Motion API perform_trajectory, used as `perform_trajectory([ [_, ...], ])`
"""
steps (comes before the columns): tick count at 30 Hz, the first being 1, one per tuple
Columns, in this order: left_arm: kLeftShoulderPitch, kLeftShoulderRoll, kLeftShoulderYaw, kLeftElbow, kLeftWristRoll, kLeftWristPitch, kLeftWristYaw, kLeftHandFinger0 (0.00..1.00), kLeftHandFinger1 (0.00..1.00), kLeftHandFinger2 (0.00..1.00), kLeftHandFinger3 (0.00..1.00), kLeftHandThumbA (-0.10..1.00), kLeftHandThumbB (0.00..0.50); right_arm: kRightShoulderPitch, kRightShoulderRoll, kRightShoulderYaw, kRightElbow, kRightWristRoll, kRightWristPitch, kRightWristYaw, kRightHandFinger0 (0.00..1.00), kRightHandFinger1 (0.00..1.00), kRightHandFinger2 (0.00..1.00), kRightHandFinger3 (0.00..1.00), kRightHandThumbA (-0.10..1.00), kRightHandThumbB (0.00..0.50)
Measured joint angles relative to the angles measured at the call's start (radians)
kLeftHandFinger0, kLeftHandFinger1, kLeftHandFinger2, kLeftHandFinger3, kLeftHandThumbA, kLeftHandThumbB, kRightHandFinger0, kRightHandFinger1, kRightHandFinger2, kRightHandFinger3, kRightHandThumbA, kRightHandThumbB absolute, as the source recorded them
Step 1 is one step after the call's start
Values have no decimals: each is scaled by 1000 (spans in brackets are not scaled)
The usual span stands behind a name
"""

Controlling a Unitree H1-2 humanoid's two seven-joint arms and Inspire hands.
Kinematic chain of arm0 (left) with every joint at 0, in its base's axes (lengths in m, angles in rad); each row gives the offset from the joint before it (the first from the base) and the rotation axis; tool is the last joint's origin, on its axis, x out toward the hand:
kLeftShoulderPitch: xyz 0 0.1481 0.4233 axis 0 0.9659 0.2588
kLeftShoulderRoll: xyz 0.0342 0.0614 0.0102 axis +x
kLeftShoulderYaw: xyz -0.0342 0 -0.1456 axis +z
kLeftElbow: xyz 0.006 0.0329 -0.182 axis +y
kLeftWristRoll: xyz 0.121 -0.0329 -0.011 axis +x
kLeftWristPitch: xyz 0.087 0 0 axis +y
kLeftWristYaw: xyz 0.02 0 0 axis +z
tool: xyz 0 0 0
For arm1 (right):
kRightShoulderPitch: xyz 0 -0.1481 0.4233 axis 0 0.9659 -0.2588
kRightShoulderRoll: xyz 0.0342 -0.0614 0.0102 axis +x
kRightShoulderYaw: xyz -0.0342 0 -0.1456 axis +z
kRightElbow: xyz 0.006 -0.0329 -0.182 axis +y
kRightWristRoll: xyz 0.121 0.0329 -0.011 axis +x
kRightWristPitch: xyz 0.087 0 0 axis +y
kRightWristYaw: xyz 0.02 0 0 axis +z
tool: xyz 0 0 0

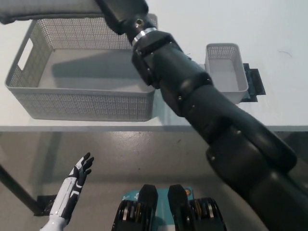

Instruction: Usethe right hand to pick up a oven gloves on top of a leveled container and place it into another larger container on the left side

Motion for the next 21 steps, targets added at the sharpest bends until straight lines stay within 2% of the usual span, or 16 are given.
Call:
perform_trajectory([
  [2,0,0,-2,0,2,0,-2,1000,1000,1000,1000,1000,500,-7,17,0,22,13,11,7,0,0,290,435,-100,333],
  [3,0,0,-3,0,3,0,-3,1000,1000,1000,1000,1000,500,-9,23,0,31,20,14,11,0,3,312,516,-100,279],
  [4,0,0,-4,0,3,0,-4,1000,1000,1000,1000,1000,500,-10,28,-1,38,28,17,19,230,309,643,810,102,201],
  [5,0,0,-4,0,3,0,-6,1000,1000,1000,1000,1000,500,-10,35,-1,46,35,30,41,645,834,1000,1000,429,282],
  [6,0,0,-4,-1,3,0,-7,1000,1000,1000,1000,1000,500,-11,39,-2,54,42,40,62,969,1000,1000,1000,691,379],
  [7,0,0,-5,0,3,0,-7,1000,1000,1000,1000,1000,500,-10,43,-1,61,46,50,83,1000,1000,1000,1000,792,477],
  [8,0,0,-5,0,3,0,-8,1000,1000,1000,1000,1000,500,-10,46,2,68,48,59,104,1000,1000,1000,1000,786,499],
  [11,0,0,-5,0,3,0,-8,1000,1000,1000,1000,1000,500,-10,49,3,78,55,92,168,1000,1000,1000,1000,791,496],
  [15,-3,0,-5,0,3,0,-11,1000,1000,1000,1000,1000,500,-21,49,3,79,75,139,258,1000,1000,1000,1000,919,500],
  [21,-3,0,-5,-1,2,0,-18,1000,1000,1000,1000,1000,500,-76,41,-43,65,136,175,395,1000,1000,1000,1000,1000,500],
])
